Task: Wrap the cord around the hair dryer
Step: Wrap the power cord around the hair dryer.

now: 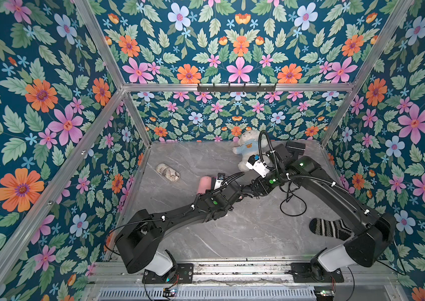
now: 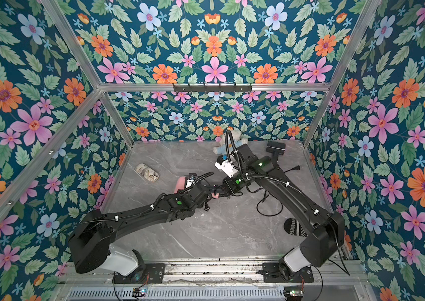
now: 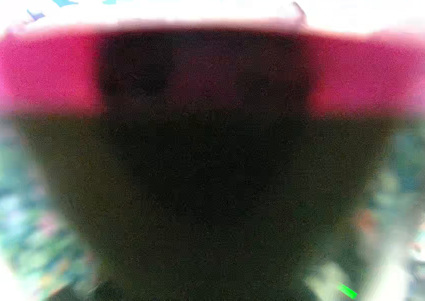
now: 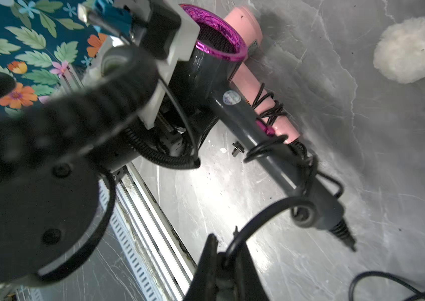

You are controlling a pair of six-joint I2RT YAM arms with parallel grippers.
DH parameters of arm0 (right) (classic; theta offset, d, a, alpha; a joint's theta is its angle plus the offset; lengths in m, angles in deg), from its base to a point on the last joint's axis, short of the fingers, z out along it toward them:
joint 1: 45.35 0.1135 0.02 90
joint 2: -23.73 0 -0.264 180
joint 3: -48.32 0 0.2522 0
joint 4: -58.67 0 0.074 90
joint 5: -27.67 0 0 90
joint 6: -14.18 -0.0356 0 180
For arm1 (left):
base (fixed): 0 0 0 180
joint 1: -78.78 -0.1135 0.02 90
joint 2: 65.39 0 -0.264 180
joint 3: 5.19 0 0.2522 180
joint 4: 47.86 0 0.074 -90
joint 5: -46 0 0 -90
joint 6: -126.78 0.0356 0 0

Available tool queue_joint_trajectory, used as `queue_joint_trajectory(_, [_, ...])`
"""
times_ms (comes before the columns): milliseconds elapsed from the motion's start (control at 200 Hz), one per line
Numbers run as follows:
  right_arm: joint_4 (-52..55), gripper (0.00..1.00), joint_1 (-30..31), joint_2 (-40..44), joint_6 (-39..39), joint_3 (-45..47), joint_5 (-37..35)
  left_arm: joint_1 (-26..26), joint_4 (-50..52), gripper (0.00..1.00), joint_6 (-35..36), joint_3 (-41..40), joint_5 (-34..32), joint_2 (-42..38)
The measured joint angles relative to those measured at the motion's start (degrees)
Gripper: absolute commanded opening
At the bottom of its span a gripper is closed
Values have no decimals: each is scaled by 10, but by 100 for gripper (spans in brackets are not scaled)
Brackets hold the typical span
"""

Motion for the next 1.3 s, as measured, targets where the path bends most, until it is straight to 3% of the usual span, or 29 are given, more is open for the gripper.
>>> queue_joint_trajectory(155, [73, 0, -15, -39, 92, -51, 7, -4, -39, 0, 81, -49, 127, -40])
queue_joint_trajectory(315, [123, 0, -24, -54, 186, -64, 47, -31, -145, 0, 124, -147, 333, -97])
queue_joint_trajectory(495, [139, 0, -61, -46, 263, -43, 120, -47, -308, 0, 116, -239, 514, -126])
queue_joint_trajectory(620, [119, 0, -101, -10, 285, 17, 163, -57, -431, 0, 85, -297, 575, -161])
queue_joint_trajectory(830, [-28, 0, -108, 69, 236, 160, 214, -59, -529, 0, 37, -311, 548, -194])
queue_joint_trajectory(1125, [-358, 0, -110, 165, 4, 388, 252, -57, -558, 0, -83, -298, 316, -185])
queue_joint_trajectory(1300, [-544, 0, -102, 216, -129, 490, 235, -18, -563, 0, -143, -277, 191, -144])
